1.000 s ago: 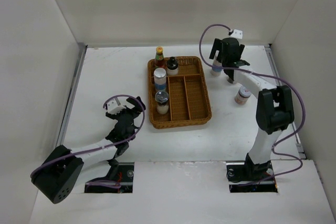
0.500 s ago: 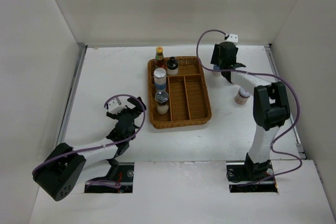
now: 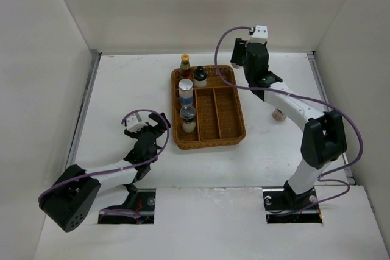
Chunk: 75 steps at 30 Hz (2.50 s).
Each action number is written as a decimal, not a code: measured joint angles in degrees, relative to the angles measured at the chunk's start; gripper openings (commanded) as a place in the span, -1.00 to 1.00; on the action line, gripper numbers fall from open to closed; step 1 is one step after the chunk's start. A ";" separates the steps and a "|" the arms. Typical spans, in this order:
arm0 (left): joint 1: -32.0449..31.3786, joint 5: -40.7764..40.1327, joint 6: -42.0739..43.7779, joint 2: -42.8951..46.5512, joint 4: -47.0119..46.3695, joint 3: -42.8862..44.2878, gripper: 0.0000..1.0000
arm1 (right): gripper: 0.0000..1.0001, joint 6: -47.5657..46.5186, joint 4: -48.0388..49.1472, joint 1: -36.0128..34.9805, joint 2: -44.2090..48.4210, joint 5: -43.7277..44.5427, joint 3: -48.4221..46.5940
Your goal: Organize the condiment bottles
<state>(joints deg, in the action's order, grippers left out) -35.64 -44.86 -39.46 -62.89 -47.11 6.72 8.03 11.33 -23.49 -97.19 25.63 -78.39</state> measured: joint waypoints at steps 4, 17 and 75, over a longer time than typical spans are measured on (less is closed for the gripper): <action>0.00 0.11 0.00 0.02 -0.09 0.00 1.00 | 0.13 1.49 0.70 -3.06 -5.22 -2.16 -4.13; 0.00 0.20 -0.02 0.15 -0.26 0.00 1.00 | 0.60 5.44 0.66 -5.11 -19.69 -4.72 -7.82; 0.00 1.90 -0.50 -1.95 -0.28 0.22 1.00 | 0.09 10.69 -2.64 -1.22 13.81 -4.07 17.20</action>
<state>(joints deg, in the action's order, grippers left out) -35.64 -42.96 -39.97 -64.84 -47.40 6.94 18.72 8.69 -24.71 -83.37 21.56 -61.19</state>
